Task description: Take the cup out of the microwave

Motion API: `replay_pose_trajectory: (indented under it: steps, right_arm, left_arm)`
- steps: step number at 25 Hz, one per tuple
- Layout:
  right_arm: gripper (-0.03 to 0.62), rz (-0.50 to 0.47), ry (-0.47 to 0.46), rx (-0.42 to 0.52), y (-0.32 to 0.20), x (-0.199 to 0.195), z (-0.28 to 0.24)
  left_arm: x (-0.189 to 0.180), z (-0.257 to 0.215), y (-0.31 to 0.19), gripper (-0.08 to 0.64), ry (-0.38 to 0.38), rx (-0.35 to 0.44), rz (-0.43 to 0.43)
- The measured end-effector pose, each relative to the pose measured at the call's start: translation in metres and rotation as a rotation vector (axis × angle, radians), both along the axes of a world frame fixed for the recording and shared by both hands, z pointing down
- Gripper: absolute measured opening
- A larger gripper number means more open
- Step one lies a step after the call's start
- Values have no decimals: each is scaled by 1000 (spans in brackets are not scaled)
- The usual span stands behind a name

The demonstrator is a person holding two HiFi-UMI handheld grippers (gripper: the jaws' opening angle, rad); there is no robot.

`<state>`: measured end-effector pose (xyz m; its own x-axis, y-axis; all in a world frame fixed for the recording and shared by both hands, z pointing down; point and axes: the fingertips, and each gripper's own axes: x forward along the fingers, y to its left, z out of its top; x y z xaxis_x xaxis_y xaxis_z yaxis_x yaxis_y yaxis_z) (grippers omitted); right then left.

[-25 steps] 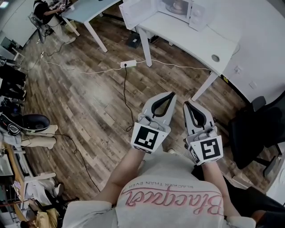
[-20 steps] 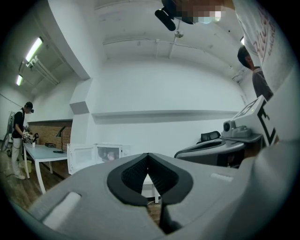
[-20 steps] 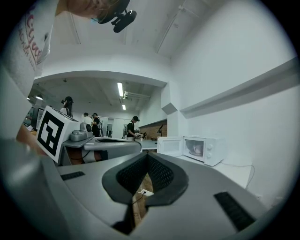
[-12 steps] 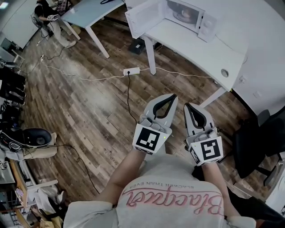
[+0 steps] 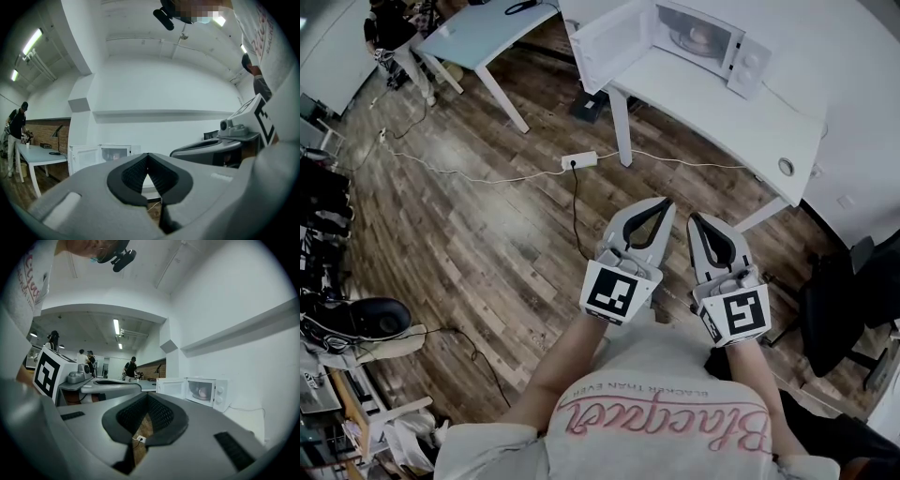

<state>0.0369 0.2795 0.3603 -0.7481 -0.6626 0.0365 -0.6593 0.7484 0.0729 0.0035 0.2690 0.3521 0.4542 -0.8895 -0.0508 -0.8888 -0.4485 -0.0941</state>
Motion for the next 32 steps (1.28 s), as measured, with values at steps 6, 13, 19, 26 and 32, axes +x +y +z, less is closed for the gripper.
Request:
replay_pose_trajectory:
  steps: [6,13,19,26,32]
  right_arm:
    - [9,13,5,-2,-17,-21,0]
    - [9,5,5,5,-39,-34,-6]
    - [9,-5,1,14,-58,-39,-6]
    - [9,-7,-13,11,-82,-40,-5]
    - [9,6,-17,1,-119,-35,1]
  left_arm:
    - [-23,1,-17,3,-1,-4,12]
    - [-35,-2,-38,3,7,0,6]
    - [-40,-2,-57,3,10,6,-11]
    - [-42,-3,-82,3,6,11,-20]
    - [-39,4,-117,3,-1,-3,-20]
